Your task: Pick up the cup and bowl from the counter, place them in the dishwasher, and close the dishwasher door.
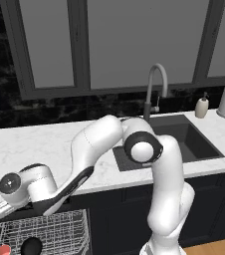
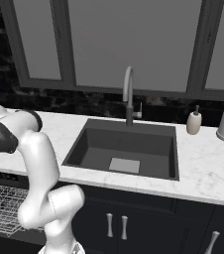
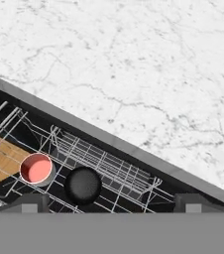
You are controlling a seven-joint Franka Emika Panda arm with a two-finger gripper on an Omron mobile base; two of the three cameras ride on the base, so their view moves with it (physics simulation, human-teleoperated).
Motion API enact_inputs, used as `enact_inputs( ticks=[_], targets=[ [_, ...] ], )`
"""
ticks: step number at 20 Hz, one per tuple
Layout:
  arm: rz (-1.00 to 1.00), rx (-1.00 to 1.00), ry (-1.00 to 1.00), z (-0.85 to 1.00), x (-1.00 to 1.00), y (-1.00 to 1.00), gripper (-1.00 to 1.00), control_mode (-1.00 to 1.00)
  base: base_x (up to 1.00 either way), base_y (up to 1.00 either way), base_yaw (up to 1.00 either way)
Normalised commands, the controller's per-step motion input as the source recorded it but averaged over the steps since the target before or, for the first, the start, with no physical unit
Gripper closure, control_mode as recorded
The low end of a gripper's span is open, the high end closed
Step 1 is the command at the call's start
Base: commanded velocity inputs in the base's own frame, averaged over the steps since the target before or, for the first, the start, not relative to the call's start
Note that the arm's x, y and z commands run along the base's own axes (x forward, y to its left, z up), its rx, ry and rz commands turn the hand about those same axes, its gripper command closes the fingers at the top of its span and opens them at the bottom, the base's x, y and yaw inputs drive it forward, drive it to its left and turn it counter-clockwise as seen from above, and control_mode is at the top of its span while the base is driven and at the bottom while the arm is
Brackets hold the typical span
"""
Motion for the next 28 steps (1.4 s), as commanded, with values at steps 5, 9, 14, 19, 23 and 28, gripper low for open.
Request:
enact_inputs(
  ticks=[5, 9, 14, 19, 23, 28],
  targets=[
    [0.0, 0.05, -0.11, 0.07, -0.33, 0.0, -1.0, -1.0, 0.0, 0.0, 0.0],
    [0.0, 0.04, -0.32, 0.0, -0.6, 0.0, -1.0, -1.0, 0.0, 0.0, 0.0],
    [0.0, 0.03, -0.32, -0.01, -0.64, 0.07, -1.0, -1.0, 0.0, 0.0, 0.0],
    [0.0, 0.0, -0.46, -0.14, -0.72, 0.27, -1.0, -1.0, 0.0, 0.0, 0.0],
    [-0.02, 0.0, -0.56, -0.57, -0.76, 0.25, -1.0, -1.0, 0.0, 0.0, 0.0],
    [-0.05, 0.0, -0.53, -0.37, -0.63, 0.23, -1.0, -1.0, 0.0, 0.0, 0.0]
  ],
)
